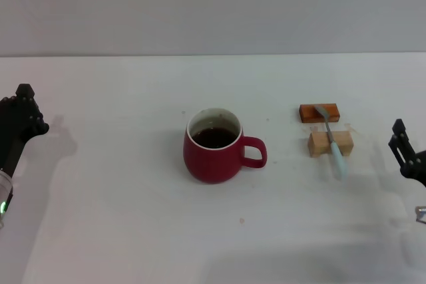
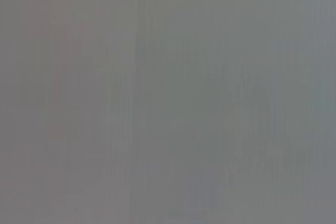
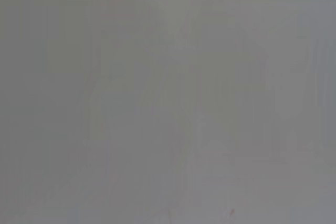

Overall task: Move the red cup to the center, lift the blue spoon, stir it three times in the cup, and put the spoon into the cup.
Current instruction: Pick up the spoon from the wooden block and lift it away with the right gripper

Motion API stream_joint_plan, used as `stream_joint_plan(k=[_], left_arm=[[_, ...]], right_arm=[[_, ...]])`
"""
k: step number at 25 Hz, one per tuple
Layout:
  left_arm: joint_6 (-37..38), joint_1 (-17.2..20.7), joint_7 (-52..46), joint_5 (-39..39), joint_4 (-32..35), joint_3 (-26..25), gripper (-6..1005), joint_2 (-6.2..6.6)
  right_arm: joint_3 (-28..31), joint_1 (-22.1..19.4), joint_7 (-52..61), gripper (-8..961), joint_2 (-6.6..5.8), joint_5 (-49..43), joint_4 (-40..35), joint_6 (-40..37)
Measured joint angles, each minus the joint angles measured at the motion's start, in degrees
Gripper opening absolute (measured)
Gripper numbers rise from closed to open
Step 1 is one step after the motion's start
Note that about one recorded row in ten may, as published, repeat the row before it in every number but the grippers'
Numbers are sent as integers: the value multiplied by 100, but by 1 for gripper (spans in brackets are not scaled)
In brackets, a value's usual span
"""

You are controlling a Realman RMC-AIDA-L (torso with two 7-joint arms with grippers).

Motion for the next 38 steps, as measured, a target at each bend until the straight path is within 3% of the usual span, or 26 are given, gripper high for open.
stream_joint_plan(k=[14, 16, 22, 38], left_arm=[[-9, -64, 47, 4, 91, -9, 0, 1], [-7, -69, 49, 2, 113, -9, 0, 2], [-3, -88, 53, 0, 167, -13, 0, 10], [45, -211, 52, 7, 340, -18, 0, 32]], right_arm=[[-272, -515, -333, 738, 2, 15, 579, 13], [-563, -575, -619, 738, -1, 247, 794, 12], [-1202, -582, -1291, 738, -14, 1000, 1168, -63], [-1798, -589, -1334, 737, 3, 1341, 1249, -198]])
